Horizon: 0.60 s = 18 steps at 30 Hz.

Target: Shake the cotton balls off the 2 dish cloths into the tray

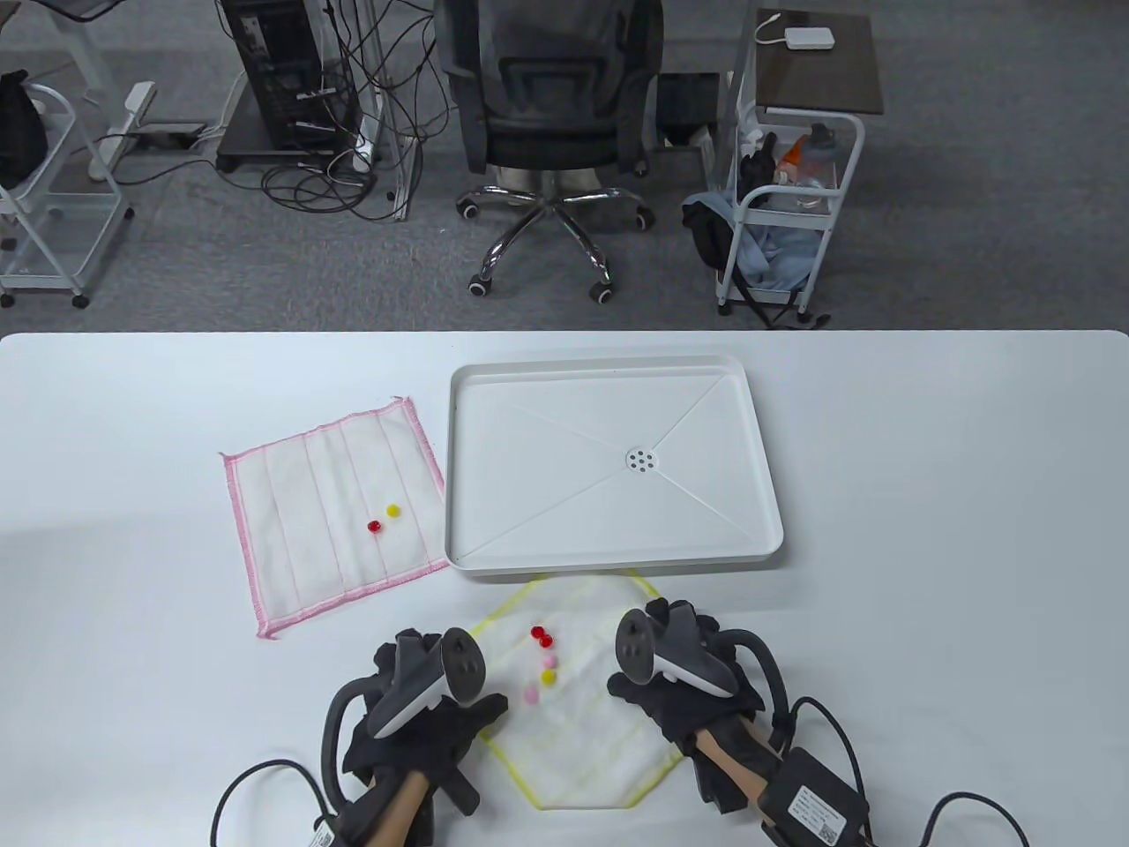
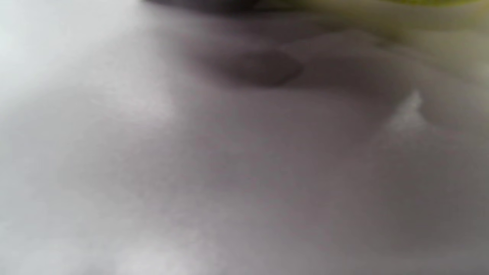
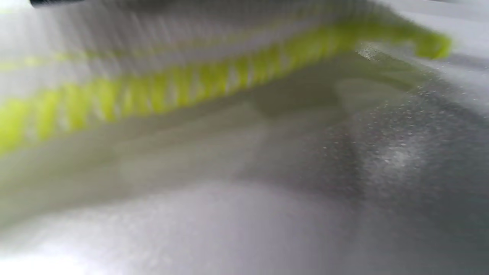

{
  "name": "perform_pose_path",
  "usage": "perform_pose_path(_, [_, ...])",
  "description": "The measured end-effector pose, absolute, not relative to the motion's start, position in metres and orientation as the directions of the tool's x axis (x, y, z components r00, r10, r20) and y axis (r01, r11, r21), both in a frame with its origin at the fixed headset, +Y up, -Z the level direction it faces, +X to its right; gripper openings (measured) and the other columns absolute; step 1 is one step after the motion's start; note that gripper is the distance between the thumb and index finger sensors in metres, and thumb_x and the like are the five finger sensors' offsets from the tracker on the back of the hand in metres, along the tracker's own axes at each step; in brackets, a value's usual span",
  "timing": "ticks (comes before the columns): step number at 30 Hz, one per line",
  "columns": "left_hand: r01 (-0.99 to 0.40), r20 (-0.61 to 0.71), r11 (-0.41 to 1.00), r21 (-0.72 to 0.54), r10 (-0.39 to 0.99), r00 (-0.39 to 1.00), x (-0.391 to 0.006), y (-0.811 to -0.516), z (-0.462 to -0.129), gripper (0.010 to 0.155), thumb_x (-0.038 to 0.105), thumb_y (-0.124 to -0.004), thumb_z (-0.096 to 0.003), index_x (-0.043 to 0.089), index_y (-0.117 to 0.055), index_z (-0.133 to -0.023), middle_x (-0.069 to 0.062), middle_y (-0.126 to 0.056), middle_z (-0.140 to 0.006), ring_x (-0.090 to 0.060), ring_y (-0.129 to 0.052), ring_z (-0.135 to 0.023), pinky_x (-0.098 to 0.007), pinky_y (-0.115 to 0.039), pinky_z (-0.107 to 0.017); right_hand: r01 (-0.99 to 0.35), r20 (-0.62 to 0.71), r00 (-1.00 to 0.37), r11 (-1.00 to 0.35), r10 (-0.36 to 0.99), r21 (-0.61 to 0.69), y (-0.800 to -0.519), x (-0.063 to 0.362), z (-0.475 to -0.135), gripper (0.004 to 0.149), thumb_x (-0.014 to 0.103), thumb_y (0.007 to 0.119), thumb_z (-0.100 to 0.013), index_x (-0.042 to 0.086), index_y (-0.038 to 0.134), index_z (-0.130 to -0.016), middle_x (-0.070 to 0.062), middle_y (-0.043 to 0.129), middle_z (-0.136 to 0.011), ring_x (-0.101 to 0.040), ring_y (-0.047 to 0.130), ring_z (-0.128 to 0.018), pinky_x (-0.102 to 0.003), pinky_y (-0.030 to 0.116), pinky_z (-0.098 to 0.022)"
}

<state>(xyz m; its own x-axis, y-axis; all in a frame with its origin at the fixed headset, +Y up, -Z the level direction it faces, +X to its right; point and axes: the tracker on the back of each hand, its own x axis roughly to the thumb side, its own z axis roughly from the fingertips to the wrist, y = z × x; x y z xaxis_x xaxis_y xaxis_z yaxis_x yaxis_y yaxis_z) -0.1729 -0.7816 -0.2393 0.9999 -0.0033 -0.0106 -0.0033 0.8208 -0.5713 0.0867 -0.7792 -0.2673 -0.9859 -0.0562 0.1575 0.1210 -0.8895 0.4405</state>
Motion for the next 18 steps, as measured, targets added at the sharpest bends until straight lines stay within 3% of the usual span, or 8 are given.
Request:
perform_pose_path(9, [0.003, 0.047, 0.847, -0.532, 0.027, 0.999, -0.157, -0.776, -0.235, 0.087, 0.066, -0.061, -0.0505, 0.016, -0.027, -0.114, -0.019, -0.020, -0.115, -0.045, -0.032, -0.104, -0.052, -0.049, -0.080, 0.058, 0.125, -0.992, -0.902, -0.005, 0.427, -0.776, 0.086, -0.268, 0.091, 0.057, 0.070, -0.045, 0.004, 0.031, -0.108, -0.027, 0.035, -0.104, -0.045, 0.052, -0.082, -0.042, 0.063, -0.061])
perform_pose_path(18, [-0.047, 0.091, 0.889, -0.455, 0.099, 0.991, -0.143, -0.770, -0.232, 0.059, 0.047, -0.075, -0.0514, 0.027, -0.053, -0.103, -0.010, -0.042, -0.112, -0.035, -0.053, -0.099, -0.041, -0.066, -0.075, -0.053, 0.065, -0.994, -0.896, 0.091, 0.442, -0.773, 0.086, -0.271, 0.090, 0.049, 0.080, -0.043, 0.003, 0.034, -0.106, -0.023, 0.049, -0.097, -0.030, 0.073, -0.067, -0.029, 0.078, -0.045])
